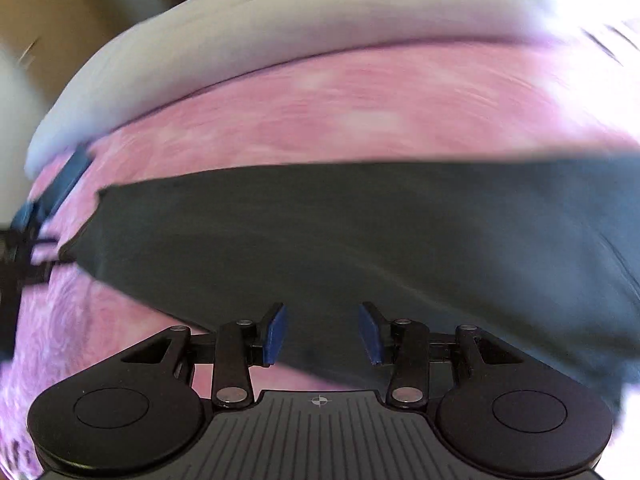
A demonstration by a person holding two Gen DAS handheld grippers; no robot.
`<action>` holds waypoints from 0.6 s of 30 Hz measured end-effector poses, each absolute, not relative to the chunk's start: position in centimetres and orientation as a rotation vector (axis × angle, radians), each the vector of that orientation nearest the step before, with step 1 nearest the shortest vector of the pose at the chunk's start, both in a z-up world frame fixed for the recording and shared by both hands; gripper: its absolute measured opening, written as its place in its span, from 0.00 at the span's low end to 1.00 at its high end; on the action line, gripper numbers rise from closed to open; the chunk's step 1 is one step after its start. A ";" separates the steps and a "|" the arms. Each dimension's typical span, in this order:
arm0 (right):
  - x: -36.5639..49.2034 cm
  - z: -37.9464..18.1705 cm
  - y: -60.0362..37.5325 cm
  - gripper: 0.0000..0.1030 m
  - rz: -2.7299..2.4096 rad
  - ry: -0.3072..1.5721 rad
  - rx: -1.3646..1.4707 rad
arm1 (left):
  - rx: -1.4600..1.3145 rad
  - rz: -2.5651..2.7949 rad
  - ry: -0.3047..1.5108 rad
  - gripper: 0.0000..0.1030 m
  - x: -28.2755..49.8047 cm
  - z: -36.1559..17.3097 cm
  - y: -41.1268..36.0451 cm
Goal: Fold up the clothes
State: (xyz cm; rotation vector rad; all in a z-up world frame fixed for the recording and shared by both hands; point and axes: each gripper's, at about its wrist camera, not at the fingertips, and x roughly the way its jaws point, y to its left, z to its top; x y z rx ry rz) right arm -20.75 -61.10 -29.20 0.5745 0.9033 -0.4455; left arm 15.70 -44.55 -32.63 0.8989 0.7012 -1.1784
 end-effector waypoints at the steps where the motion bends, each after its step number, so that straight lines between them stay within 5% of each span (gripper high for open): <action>1: -18.9 -29.7 -61.3 0.43 -0.407 0.916 0.538 | 0.861 -1.202 0.720 0.43 17.1 -32.8 -45.2; 8: -9.4 -33.4 -61.4 0.43 -0.247 1.029 0.335 | 0.709 -1.348 0.786 0.42 22.9 -34.5 -50.6; 11: -8.7 -35.6 -61.9 0.43 -0.251 1.066 0.338 | 0.725 -1.337 0.790 0.14 23.3 -35.6 -51.4; 18: -10.3 -34.8 -63.4 0.43 -0.324 1.003 0.318 | 0.769 -1.370 0.700 0.13 23.3 -36.0 -51.3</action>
